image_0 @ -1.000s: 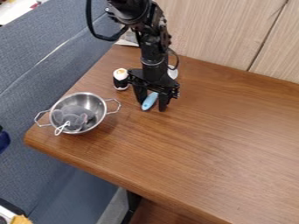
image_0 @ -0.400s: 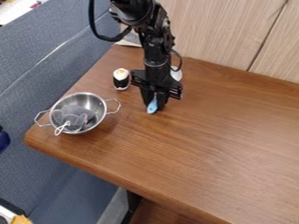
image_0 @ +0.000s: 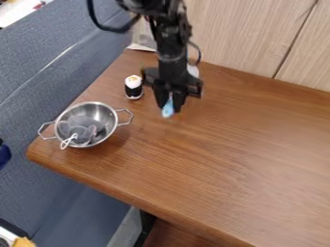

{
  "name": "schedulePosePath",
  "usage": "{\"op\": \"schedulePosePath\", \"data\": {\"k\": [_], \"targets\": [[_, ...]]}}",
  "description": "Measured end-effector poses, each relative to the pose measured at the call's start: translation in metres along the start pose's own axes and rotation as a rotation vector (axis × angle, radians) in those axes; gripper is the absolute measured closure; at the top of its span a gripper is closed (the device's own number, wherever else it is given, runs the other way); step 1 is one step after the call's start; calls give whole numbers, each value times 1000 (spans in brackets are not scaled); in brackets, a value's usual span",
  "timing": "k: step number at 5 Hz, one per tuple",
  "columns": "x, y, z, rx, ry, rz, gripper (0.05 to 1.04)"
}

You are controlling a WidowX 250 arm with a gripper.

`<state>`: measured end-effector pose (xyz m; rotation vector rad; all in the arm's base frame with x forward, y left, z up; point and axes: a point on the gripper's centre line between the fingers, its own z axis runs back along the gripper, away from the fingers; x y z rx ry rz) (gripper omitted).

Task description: Move the blue ladle to the bottom left of the table

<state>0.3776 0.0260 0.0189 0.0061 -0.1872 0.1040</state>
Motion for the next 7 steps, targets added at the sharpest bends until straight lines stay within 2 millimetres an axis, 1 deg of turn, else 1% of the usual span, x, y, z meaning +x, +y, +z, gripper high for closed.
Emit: {"op": "schedulePosePath", "data": {"k": [1,2,3,4,5,6,7], "targets": [[-8,-12,27,-12,-33,101,744],[-26,-31,55,-30,-41,249,744],[-49,-56,73,-11,-48,355,744],[-70,-75,77,-14,-28,438,744],[-94,-87,68,-31,28,536,744],[-106,-82,55,-65,47,598,744],[-106,-73,41,-82,52,655,744]]}}
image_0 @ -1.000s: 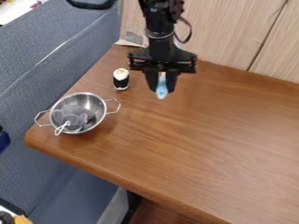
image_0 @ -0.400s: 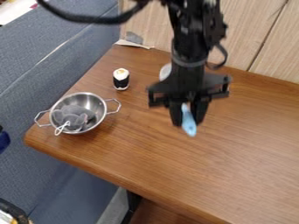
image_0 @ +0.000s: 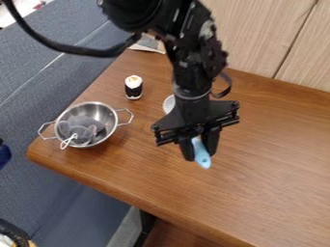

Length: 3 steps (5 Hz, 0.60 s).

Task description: Move the blue ladle to the bottom left of the table

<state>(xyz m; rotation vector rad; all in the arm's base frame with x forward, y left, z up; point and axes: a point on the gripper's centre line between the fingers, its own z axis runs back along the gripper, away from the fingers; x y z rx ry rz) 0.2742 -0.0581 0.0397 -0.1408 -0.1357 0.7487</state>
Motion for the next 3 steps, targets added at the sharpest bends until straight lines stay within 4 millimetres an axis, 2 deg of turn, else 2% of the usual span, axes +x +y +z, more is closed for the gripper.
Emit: {"op": "schedulePosePath", "data": {"k": [2,3], "targets": [[3,25,-32,63,16,44,744],[8,35,-49,160,-3,32,744]]}}
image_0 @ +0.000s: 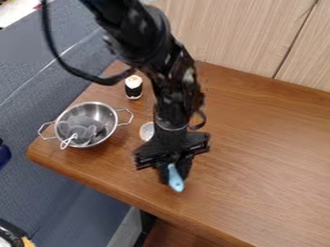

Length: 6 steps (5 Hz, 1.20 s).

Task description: Move the blue ladle to the bottom left of the table

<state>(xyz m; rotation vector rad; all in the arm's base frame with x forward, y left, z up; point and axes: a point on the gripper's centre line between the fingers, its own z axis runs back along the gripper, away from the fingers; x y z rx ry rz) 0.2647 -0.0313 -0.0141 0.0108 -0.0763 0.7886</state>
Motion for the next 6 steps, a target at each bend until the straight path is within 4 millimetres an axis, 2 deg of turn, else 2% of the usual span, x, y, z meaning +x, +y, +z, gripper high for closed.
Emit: {"op": "schedulePosePath", "data": {"k": [1,2,4,5,6], "targets": [[1,2,-11,29,-17,-6,744],[-1,0,-12,31,-23,-24,704],[-5,-1,-9,73,-51,-96,123],[-2,-5,-3,75,-69,-105,75],[6,-16,27,65,-131,-136,81]]}}
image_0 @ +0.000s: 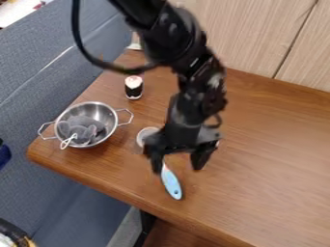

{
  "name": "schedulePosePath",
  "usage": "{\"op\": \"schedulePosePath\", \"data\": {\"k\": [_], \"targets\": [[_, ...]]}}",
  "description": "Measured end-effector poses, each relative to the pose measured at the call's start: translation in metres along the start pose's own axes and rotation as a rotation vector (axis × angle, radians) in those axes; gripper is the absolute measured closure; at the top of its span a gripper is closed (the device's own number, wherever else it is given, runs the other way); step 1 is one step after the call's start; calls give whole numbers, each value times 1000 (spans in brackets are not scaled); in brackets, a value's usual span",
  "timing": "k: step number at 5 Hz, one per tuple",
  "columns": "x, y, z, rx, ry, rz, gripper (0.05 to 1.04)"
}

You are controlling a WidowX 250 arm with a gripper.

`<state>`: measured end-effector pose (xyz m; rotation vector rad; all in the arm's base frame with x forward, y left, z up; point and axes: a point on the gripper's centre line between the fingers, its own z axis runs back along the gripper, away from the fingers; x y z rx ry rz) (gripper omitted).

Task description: Move the blue ladle to the bottom left of the table

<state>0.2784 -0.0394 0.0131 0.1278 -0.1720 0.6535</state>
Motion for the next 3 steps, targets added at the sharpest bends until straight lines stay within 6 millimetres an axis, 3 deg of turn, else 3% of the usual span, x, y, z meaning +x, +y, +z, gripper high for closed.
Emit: {"op": "schedulePosePath", "data": {"k": [2,3], "targets": [[11,-4,45,-68,-42,-46,83],[11,-4,46,-70,-44,-51,83]]}}
